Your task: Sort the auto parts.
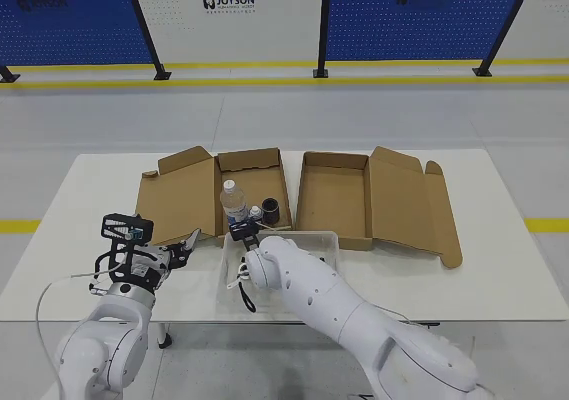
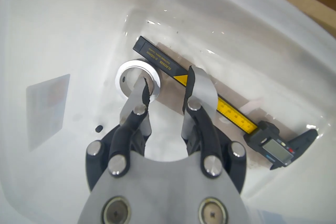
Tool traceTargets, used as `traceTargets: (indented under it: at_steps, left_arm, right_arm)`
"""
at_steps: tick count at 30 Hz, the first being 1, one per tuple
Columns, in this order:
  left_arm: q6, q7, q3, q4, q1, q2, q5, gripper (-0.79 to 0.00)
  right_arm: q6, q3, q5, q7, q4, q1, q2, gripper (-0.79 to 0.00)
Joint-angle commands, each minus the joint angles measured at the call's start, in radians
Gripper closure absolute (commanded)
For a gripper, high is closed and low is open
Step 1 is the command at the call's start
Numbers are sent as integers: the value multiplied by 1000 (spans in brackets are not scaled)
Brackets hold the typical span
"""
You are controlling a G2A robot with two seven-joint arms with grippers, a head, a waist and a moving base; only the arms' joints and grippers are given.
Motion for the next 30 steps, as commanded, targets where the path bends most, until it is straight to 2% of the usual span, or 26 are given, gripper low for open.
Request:
traceTargets:
  at_steps: [1, 5, 9, 14, 22, 30]
  left_arm:
    - [0, 0, 0, 0, 0, 0, 0, -785]
    - [0, 0, 0, 0, 0, 0, 0, -785]
    - [0, 0, 0, 0, 0, 0, 0, -785]
    - [0, 0, 0, 0, 0, 0, 0, -785]
    - [0, 0, 0, 0, 0, 0, 0, -785]
    - [0, 0, 0, 0, 0, 0, 0, -785]
  right_arm:
    - [-4, 2, -1, 0, 14, 3, -6, -326]
    - [-10, 4, -4, 4, 38, 10, -19, -280]
    - [-17, 6, -10, 8, 60, 16, -29, -132]
    - [-19, 11, -19, 12, 83, 22, -41, -6]
    - [-3, 33, -32, 0, 83, 26, -45, 0]
    - [39, 72, -64, 16, -1, 14, -21, 0]
